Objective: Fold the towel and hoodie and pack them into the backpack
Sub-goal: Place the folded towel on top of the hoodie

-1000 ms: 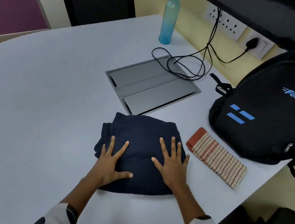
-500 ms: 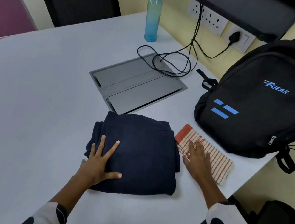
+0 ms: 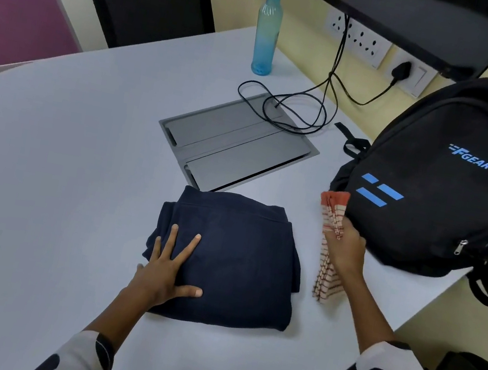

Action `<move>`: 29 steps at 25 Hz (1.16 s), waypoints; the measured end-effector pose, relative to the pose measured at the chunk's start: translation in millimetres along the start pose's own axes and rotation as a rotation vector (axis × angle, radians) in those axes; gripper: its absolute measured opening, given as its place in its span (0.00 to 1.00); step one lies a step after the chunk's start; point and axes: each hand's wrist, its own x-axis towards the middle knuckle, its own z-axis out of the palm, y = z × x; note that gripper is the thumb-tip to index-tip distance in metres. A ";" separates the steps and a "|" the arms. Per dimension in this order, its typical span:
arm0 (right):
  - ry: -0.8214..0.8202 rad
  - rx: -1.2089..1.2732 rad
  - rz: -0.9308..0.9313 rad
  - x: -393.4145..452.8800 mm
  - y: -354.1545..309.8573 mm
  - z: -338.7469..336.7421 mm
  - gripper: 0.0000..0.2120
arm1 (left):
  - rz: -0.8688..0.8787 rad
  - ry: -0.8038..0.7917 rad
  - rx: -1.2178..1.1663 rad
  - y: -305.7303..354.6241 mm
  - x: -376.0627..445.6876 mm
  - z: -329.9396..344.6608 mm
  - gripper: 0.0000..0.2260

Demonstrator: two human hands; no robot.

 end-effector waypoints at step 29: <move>-0.352 -0.618 -0.749 -75.3 -52.3 121.9 0.32 | 0.049 0.217 0.142 7.1 23.9 2.7 0.39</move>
